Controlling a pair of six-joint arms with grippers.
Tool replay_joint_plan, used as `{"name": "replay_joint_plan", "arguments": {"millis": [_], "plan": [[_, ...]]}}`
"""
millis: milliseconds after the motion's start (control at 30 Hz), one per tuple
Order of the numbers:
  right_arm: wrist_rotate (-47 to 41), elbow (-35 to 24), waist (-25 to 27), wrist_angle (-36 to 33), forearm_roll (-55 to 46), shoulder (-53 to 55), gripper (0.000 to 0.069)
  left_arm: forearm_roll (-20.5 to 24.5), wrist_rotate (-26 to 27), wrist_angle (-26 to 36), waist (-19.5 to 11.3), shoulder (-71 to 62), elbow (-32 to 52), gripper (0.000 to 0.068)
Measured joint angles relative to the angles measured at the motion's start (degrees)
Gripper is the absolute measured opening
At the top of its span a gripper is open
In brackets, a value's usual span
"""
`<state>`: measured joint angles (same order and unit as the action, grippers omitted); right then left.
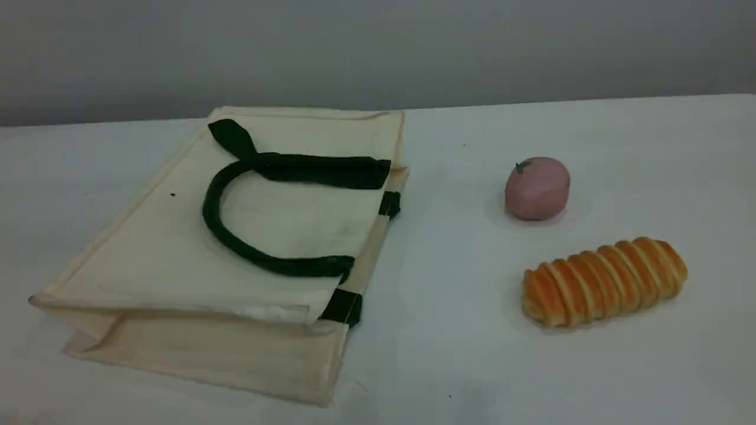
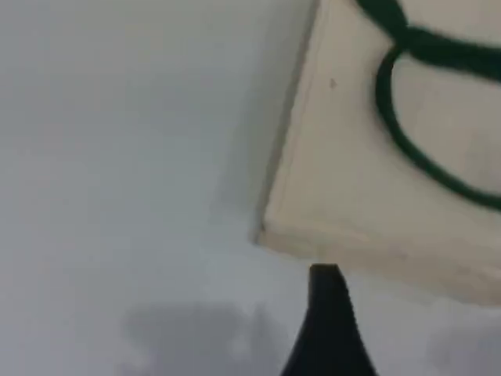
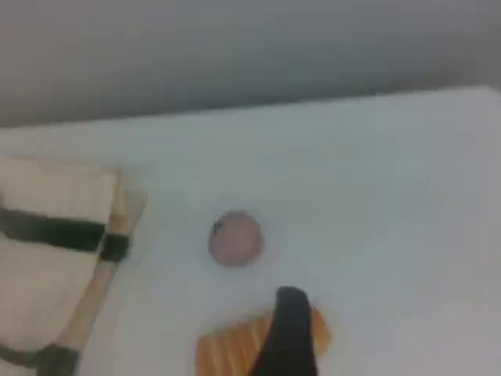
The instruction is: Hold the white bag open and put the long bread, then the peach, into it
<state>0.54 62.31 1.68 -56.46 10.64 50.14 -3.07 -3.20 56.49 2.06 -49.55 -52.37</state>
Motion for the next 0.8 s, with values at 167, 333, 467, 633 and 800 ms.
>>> {"name": "replay_joint_plan", "arguments": {"millis": [167,333,467,633,800], "plan": [[0.42,0.44,0.00,0.25,1.78,8.17,0.0586,-0.68,2.85,-1.26,0.00,-9.12,-1.88,0.0467],[0.84,0.44,0.00,3.59,2.38,13.40,0.0586,-1.81,3.20,-3.26,0.00,-17.89,-4.72,0.0467],[2.38,0.44,0.00,5.75,3.00,16.11,0.0586,-3.80,3.20,-3.06,0.00,-24.16,-7.68,0.0467],[3.22,0.46,0.00,5.66,2.94,18.83,0.0586,-8.43,8.52,-5.39,0.00,-31.11,-10.64,0.0467],[3.33,0.65,0.00,6.79,2.94,20.30,0.0586,-11.21,10.36,-6.92,0.00,-37.73,-13.19,0.0467]]}}
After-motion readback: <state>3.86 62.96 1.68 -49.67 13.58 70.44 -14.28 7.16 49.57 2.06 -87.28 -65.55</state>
